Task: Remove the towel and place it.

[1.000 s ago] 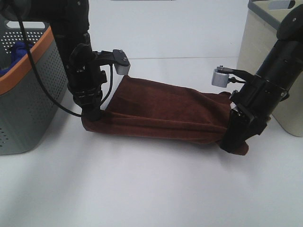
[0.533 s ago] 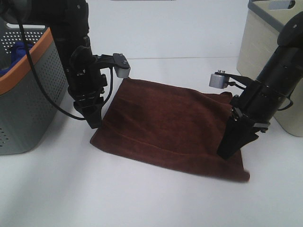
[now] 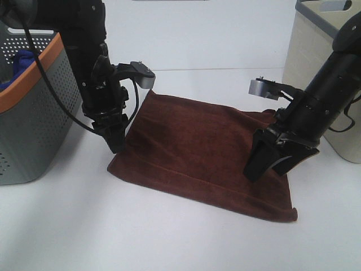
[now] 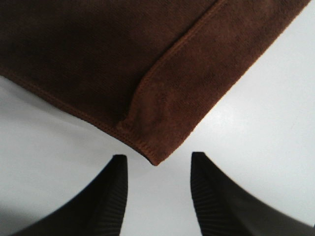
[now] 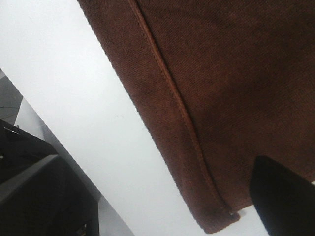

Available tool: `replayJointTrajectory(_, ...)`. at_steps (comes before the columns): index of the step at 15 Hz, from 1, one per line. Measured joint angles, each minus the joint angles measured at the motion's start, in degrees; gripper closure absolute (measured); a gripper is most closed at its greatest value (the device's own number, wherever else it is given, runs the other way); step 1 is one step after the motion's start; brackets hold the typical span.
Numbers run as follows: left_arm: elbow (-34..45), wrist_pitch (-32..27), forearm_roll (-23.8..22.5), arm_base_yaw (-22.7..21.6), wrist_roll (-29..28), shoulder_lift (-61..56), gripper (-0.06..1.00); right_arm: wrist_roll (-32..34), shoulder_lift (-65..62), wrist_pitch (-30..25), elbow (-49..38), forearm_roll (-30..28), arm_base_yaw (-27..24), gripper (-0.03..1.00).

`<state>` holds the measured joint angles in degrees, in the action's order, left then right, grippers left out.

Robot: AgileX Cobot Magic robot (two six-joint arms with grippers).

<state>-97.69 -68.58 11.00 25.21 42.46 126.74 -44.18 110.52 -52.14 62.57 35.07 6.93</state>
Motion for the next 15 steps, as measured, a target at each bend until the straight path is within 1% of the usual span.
replayJointTrajectory(1,0.0,0.3,0.0,0.0,-1.3,0.0,0.41,0.8,-1.4,-0.2,0.0,0.0,0.0,0.06)
replayJointTrajectory(3,0.0,0.7,-0.4,0.0,-3.9,0.0,0.15,1.9,-4.4,-0.4,0.0,0.0,0.0,0.06)
replayJointTrajectory(4,0.0,0.6,-0.7,0.2,-4.6,0.0,0.06,2.4,-6.1,-0.4,0.0,0.0,0.0,0.06)
replayJointTrajectory(5,0.0,0.5,-0.7,0.5,-5.0,0.0,0.01,2.7,-7.7,-0.4,0.0,0.0,0.0,0.06)
replayJointTrajectory(7,-1.9,-0.9,-0.7,0.9,-7.4,0.1,-0.01,3.7,-11.1,-0.5,0.0,0.0,0.0,0.06)
replayJointTrajectory(9,-6.7,-0.9,-0.7,0.9,-9.3,0.0,-0.01,5.2,-14.8,-0.5,0.0,-0.1,0.0,0.06)
replayJointTrajectory(10,-7.8,-0.9,-0.7,0.9,-9.6,-0.1,-0.01,5.8,-15.8,-0.7,0.3,-0.2,0.0,0.06)
replayJointTrajectory(11,-9.7,-0.9,-0.2,0.9,-10.5,-0.5,-0.01,9.1,-17.8,-1.4,2.1,-1.1,0.0,0.06)
replayJointTrajectory(12,-11.6,-0.9,1.2,0.9,-11.7,-1.2,-0.01,10.6,-18.6,-1.5,3.2,-1.7,0.0,0.06)
replayJointTrajectory(14,-15.5,-1.0,4.4,0.9,-16.7,-2.7,-0.01,16.2,-20.4,-2.3,8.9,-3.6,0.0,0.06)
replayJointTrajectory(15,-17.2,-1.0,5.0,0.9,-18.7,-3.6,-0.01,19.0,-20.9,-3.4,12.0,-4.6,0.0,0.06)
